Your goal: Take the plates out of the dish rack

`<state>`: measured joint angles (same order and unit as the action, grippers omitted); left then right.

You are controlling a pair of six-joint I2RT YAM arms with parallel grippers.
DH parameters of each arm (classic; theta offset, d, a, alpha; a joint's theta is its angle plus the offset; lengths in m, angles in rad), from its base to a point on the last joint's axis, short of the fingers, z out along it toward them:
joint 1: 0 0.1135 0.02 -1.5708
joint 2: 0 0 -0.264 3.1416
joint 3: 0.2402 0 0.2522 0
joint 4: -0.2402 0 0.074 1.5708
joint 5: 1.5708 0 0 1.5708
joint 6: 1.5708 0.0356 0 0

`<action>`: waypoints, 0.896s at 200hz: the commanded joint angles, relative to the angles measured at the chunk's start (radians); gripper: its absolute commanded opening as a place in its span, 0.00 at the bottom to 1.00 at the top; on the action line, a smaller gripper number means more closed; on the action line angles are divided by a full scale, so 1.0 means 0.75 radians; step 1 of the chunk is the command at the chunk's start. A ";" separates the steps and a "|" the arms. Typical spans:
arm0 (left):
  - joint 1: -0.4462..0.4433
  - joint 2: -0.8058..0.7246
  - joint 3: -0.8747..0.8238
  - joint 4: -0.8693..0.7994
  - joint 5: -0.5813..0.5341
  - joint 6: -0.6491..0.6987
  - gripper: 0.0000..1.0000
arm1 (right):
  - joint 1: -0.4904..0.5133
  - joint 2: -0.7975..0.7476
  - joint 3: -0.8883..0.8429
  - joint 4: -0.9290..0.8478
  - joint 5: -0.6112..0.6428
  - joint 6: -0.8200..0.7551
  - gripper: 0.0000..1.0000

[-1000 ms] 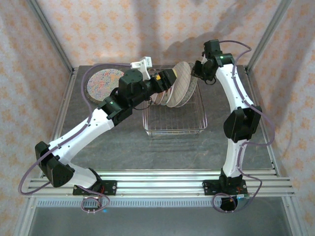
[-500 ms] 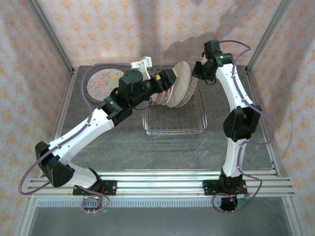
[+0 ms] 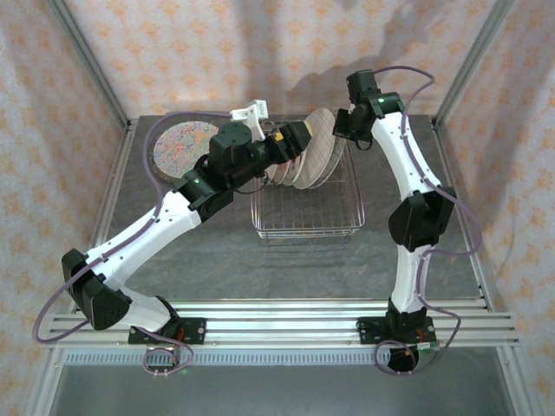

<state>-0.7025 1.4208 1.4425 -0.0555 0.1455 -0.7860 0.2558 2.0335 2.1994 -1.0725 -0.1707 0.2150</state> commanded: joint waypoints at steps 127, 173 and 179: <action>-0.006 0.126 0.087 0.117 0.109 -0.151 0.85 | 0.018 -0.246 0.094 -0.104 0.304 0.019 0.00; -0.006 0.185 0.142 0.080 0.134 -0.229 0.85 | 0.028 -0.315 0.108 -0.134 0.432 -0.034 0.00; -0.006 0.201 0.159 0.068 0.140 -0.250 0.85 | 0.031 -0.328 0.107 -0.136 0.451 -0.040 0.00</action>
<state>-0.7025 1.5291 1.5005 -0.0090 0.2180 -0.9188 0.2737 1.8725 2.2299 -1.1641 0.0578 0.2150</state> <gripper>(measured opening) 0.850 0.043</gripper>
